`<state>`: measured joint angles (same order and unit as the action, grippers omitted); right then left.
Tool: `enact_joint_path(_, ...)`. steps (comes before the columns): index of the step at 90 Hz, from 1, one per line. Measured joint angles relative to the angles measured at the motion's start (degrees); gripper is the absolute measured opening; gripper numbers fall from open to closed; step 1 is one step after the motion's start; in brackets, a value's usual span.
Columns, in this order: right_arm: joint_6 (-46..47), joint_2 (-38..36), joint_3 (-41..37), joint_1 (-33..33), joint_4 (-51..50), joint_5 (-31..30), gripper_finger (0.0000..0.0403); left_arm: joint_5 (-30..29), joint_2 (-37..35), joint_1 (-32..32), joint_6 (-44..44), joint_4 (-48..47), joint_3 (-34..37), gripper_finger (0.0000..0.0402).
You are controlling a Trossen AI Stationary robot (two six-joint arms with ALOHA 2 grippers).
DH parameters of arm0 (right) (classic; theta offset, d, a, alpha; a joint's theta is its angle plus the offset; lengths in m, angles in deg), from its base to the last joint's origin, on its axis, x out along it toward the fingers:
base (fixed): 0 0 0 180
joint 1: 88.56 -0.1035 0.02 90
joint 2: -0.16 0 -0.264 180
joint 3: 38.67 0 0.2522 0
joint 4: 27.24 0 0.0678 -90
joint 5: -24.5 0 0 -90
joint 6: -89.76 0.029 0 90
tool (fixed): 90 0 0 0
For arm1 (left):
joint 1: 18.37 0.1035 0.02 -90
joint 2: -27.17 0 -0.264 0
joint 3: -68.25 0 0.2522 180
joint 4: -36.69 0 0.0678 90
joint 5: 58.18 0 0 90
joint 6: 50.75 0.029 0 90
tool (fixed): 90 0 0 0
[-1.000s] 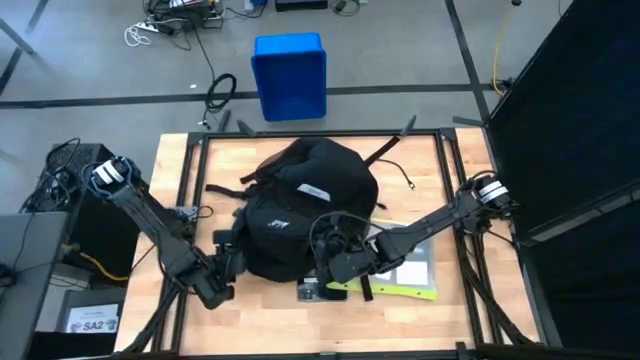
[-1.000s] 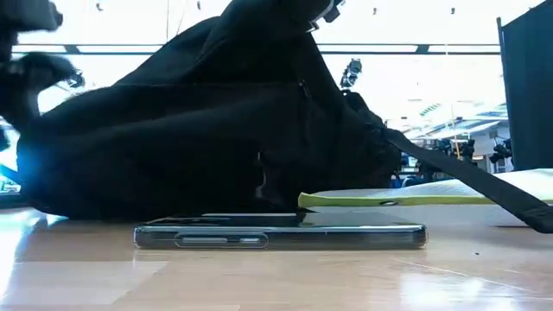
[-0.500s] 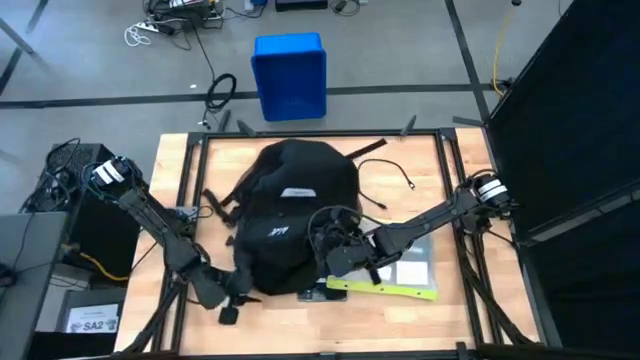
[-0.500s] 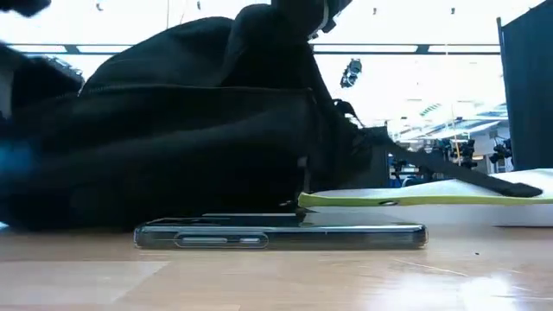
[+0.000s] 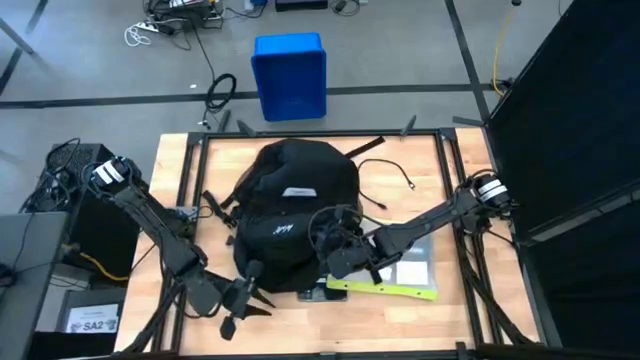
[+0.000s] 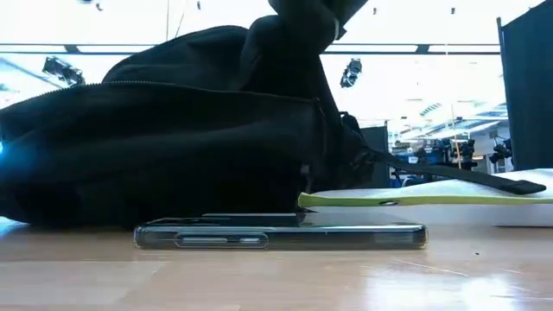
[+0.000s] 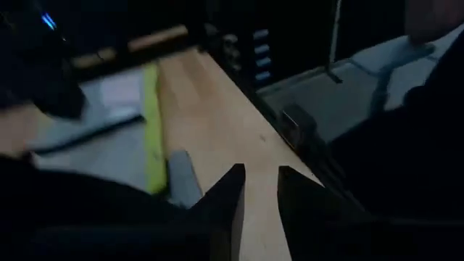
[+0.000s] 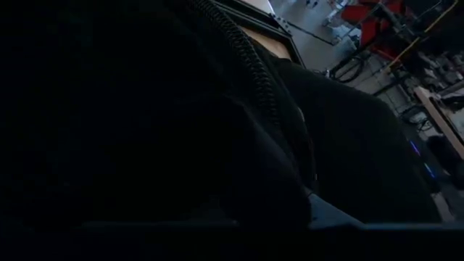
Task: Unpack backpack
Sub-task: Put the zip bag into the backpack
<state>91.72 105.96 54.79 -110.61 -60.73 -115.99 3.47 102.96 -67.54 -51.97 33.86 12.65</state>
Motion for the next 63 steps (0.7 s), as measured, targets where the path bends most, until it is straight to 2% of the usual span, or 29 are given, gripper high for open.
enact_joint_path(14, 0.0, 0.0, 0.0, -0.8, 1.1, 3.7, 0.0008, -8.7, 0.0, 0.0, 6.7, -4.5, -3.6, 0.0058)
enact_joint_path(29, 1.4, 0.0, 0.0, -1.6, 2.2, 4.6, 0.0002, -19.5, 0.0, 0.0, 8.5, -9.9, -5.1, 0.0058)
enact_joint_path(47, 4.4, 0.0, 0.0, -1.9, 4.0, 5.3, 0.0001, -22.0, 0.0, 0.0, 4.1, -18.6, -5.1, 0.0075)
enact_joint_path(63, 4.7, 0.0, 0.0, -1.9, 4.6, 5.7, 0.0001, -25.1, 0.0, 0.0, -3.1, -27.2, -5.1, 0.0126)
